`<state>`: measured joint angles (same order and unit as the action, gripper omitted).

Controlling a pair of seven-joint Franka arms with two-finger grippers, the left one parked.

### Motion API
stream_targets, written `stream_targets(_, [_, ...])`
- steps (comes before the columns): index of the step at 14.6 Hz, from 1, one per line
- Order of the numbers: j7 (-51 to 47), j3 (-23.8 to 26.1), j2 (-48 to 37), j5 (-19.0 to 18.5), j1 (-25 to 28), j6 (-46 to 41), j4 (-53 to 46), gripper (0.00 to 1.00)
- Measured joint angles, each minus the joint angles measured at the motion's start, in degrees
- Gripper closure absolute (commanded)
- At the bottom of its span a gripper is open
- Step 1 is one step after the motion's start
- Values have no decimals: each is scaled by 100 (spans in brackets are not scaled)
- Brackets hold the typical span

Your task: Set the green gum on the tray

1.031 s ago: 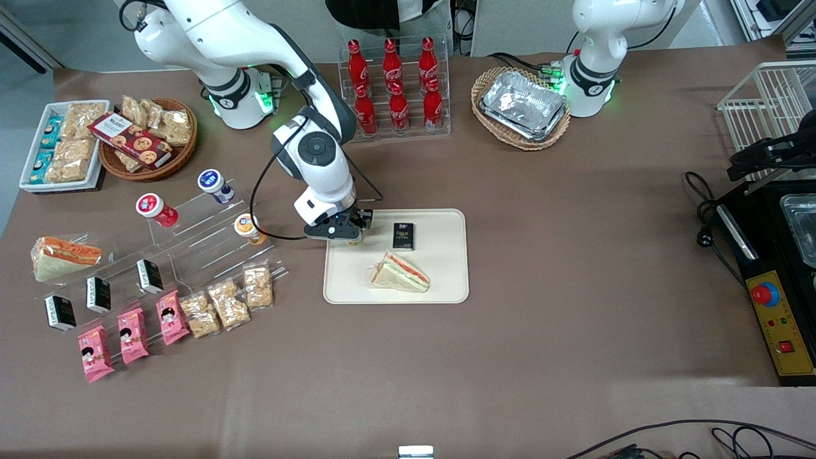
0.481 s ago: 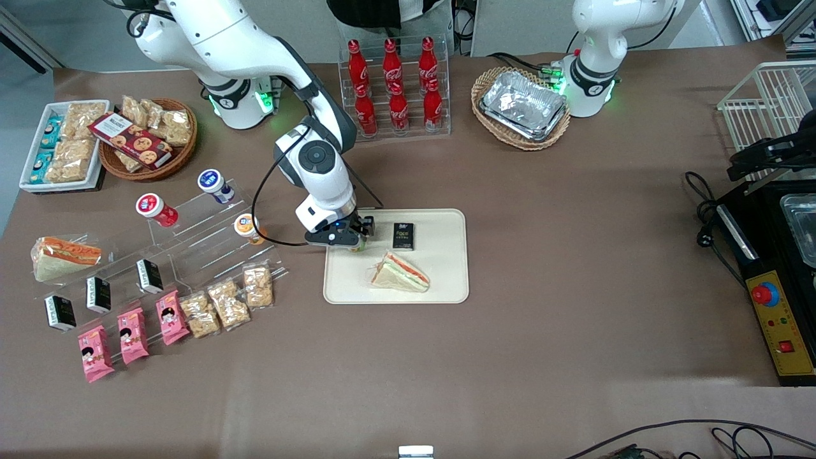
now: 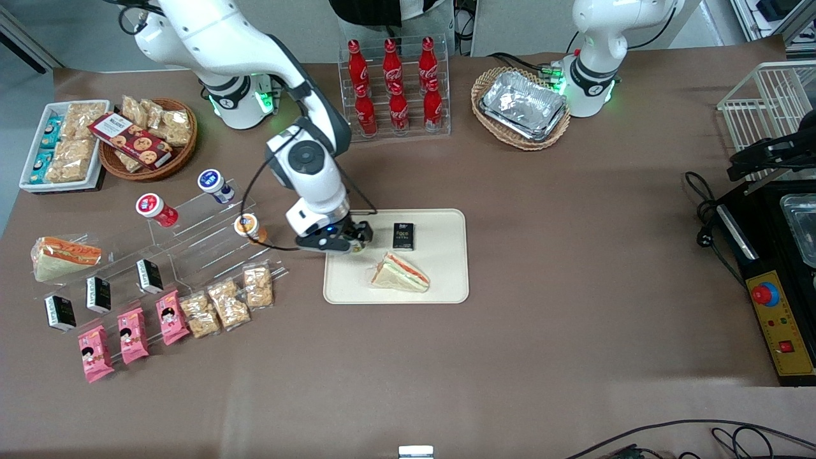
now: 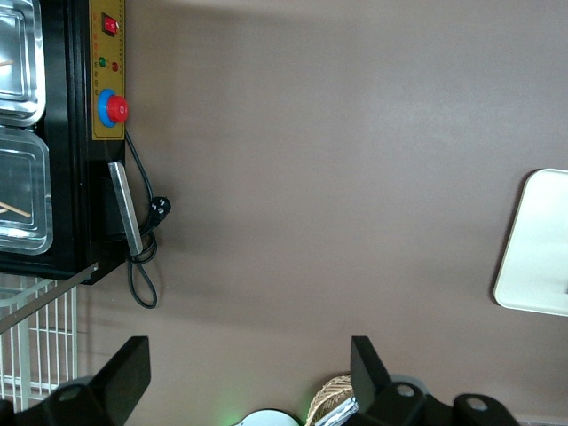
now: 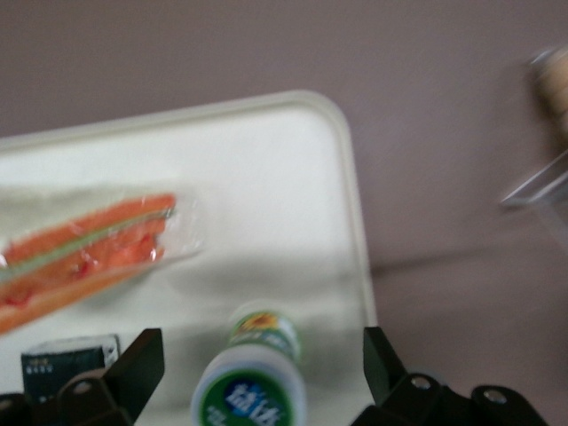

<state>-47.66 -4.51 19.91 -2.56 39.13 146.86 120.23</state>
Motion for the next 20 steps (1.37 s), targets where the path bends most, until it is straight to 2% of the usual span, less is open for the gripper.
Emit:
stream_targets(7, [1976, -76, -1828, -14, -1261, -3069, -832, 0])
stream_targets(9, [2509, -80, -2153, -15, -1739, -3894, -1204, 0])
stream_targets(11, [3457, -87, -2246, -16, -2280, -4638, -1780, 0])
stream_targets(15, [5420, -107, -2180, 105, -3466, -5023, -2413, 0])
stream_targets(17, [5763, -99, -2089, 147, -3865, -5026, -2535, 0])
stream_targets(20, [5754, -80, -1902, 208, -3979, -5053, -2695, 0])
